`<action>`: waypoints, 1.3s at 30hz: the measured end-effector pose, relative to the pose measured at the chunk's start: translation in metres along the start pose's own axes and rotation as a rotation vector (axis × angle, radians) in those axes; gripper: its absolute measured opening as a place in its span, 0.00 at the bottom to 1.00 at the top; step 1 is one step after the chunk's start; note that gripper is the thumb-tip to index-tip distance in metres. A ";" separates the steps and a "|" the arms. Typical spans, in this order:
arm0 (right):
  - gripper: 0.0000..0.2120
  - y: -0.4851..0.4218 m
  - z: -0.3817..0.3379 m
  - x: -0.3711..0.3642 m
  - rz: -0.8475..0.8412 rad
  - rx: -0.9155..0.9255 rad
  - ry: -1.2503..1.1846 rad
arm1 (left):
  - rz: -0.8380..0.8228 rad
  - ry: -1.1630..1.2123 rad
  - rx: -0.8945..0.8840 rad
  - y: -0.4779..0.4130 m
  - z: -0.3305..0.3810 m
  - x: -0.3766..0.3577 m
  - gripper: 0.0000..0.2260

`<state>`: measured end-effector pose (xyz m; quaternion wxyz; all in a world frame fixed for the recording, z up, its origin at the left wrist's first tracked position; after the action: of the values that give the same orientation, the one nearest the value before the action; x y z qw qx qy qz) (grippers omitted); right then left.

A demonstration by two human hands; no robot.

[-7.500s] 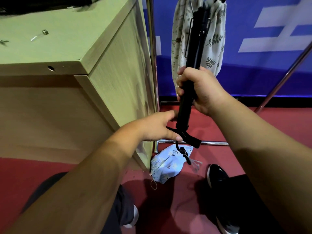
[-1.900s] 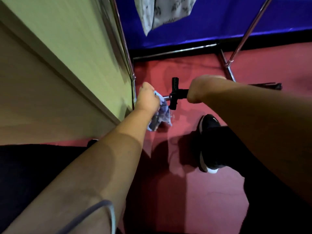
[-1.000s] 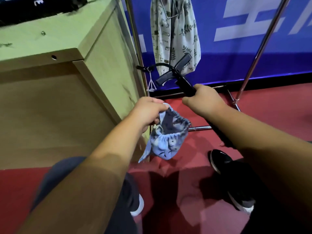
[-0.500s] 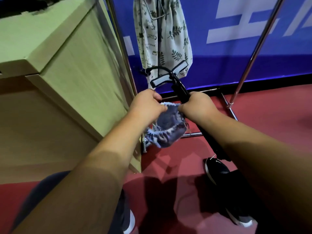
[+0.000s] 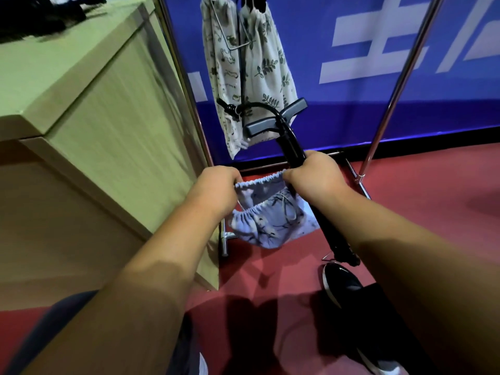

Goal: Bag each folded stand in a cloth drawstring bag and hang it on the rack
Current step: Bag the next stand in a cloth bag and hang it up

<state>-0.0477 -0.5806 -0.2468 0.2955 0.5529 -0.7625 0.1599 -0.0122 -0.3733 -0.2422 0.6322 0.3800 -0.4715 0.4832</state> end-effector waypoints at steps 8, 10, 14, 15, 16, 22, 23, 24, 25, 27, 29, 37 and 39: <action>0.09 0.000 0.005 0.002 0.014 -0.014 -0.013 | -0.015 0.623 0.224 -0.003 -0.004 -0.008 0.09; 0.07 -0.001 0.006 0.002 0.018 -0.024 0.001 | -0.017 0.677 0.216 -0.006 -0.003 -0.006 0.10; 0.07 -0.005 0.008 0.001 0.021 -0.048 0.030 | -0.059 0.811 0.252 -0.010 -0.006 -0.004 0.13; 0.07 -0.006 0.008 0.001 0.021 -0.051 0.034 | -0.084 0.848 0.265 -0.010 -0.007 -0.005 0.14; 0.07 -0.006 0.008 0.001 0.021 -0.055 0.034 | -0.104 0.881 0.285 -0.010 -0.005 -0.005 0.15; 0.03 -0.008 0.011 -0.002 0.044 -0.065 0.044 | -0.212 1.226 0.495 -0.006 0.008 -0.002 0.14; 0.03 -0.009 0.011 -0.003 0.049 -0.068 0.037 | -0.245 1.270 0.509 -0.005 0.009 -0.001 0.14; 0.03 -0.009 0.012 -0.003 0.052 -0.070 0.030 | -0.265 1.304 0.510 -0.004 0.009 0.000 0.14; 0.03 -0.010 0.012 -0.003 0.054 -0.071 0.027 | -0.270 1.322 0.497 -0.004 0.009 0.001 0.14; 0.04 -0.010 0.012 -0.002 0.053 -0.069 0.033 | -0.261 1.315 0.457 -0.003 0.010 0.003 0.15; 0.05 -0.010 0.013 -0.002 0.055 -0.073 0.038 | -0.266 1.276 0.416 -0.002 0.008 0.005 0.16; 0.07 -0.012 0.014 -0.001 0.063 -0.066 0.068 | -0.112 0.363 0.198 -0.010 -0.016 0.004 0.07; 0.04 -0.013 0.015 -0.002 0.063 -0.071 0.062 | -0.110 0.277 0.189 -0.011 -0.017 0.000 0.05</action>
<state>-0.0392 -0.5918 -0.2613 0.3332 0.5126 -0.7753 0.1587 0.0025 -0.3602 -0.2471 0.6781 0.3926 -0.3111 0.5378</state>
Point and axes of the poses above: each hand's wrist, its own y-axis away from the middle knuckle, its own x-axis out of the back of the hand, z = x × y, the point moved 2 cm from there along -y, towards the middle knuckle, and after that the axes turned 1 degree about z, right-handed, at the moved point
